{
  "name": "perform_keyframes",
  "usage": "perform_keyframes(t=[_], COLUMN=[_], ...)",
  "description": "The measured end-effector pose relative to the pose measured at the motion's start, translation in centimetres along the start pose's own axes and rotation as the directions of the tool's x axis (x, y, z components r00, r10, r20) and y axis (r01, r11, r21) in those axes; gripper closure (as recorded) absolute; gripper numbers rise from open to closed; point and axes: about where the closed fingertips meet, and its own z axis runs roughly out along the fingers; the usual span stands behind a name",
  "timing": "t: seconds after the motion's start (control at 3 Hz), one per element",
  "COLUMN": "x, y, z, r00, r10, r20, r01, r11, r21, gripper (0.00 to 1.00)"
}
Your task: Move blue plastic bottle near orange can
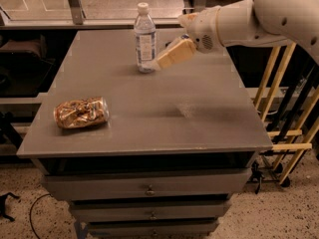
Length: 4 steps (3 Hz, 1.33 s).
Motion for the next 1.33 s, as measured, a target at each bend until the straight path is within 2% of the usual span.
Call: perform_keyframes(t=[0.33,0.67,1.0,1.33], x=[-1.2,-2.1,-2.9,-3.4], y=[-1.5,-2.8,-3.6,-4.2], z=[2.4,4.3,6.5,8.8], r00=[0.994,0.982,0.971,0.959], r10=[0.044,0.098,0.126,0.152], r20=[0.096,0.161,0.202,0.238], r01=[-0.048,-0.112,-0.145,-0.171], r11=[0.9982,0.9905,0.9859,0.9833], r21=[0.036,0.080,0.083,0.062], gripper=[0.00,0.00,0.00,0.00])
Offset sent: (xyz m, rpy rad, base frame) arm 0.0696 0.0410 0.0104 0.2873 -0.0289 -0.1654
